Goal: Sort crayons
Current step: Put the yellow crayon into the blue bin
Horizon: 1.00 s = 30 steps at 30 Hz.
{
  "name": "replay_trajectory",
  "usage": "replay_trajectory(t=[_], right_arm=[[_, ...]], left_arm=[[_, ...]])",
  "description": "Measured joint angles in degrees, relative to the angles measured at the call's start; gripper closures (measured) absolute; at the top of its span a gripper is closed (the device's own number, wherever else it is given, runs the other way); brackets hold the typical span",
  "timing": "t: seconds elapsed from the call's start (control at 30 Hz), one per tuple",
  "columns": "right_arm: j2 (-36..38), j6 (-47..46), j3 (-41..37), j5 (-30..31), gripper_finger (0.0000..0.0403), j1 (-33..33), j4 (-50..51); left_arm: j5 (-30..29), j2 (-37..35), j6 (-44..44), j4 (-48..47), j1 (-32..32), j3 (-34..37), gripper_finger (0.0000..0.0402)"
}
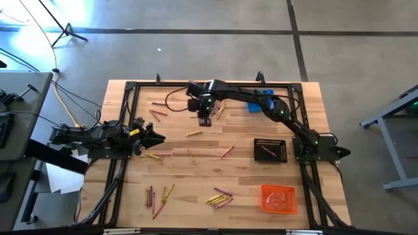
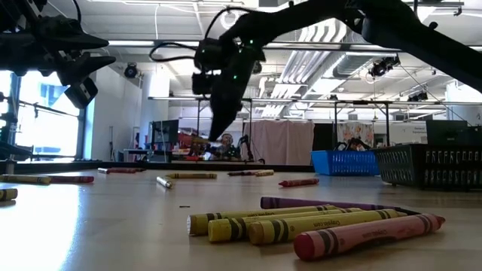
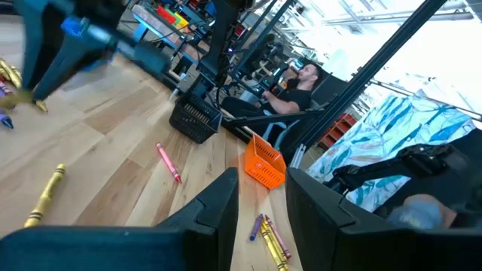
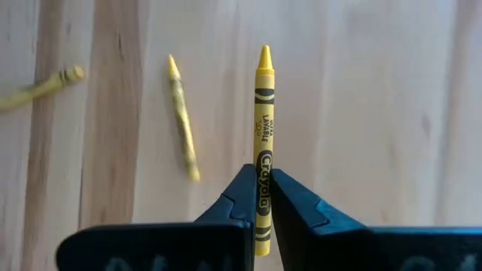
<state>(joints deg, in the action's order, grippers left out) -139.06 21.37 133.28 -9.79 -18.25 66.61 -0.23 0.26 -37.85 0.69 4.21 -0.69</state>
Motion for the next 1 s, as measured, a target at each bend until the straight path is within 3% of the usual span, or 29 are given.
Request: replay_trajectory(t=[0.13, 0.3, 0.57, 0.87, 1.0], right_arm=[[3.19, 0.74, -0.71, 5.18, 0.0387, -2.23, 11.29], [8.58, -0.26, -5.11, 5.30, 0.0387, -7.15, 23.59], [18.75, -2.83, -16.46, 5.25, 0.0387, -17.20, 21.43], [30.84, -6.50, -42.20, 5.32, 0.0387, -29.50, 5.73], [32.89, -9.50, -50.43, 5.34, 0.0387, -32.61, 0.96]], left_arm=[[0.02, 0.00, -0.01, -0.01, 0.01, -0.01, 0.0302], [0.00, 0.01, -0.02, 0.01, 0.02, 0.00, 0.0302], [0.00, 0.01, -0.01, 0.02, 0.01, -0.01, 0.0302], [0.01, 0.00, -0.01, -0.01, 0.02, 0.00, 0.0302], [0.00, 0.00, -0.02, 0.02, 0.02, 0.00, 0.0302]])
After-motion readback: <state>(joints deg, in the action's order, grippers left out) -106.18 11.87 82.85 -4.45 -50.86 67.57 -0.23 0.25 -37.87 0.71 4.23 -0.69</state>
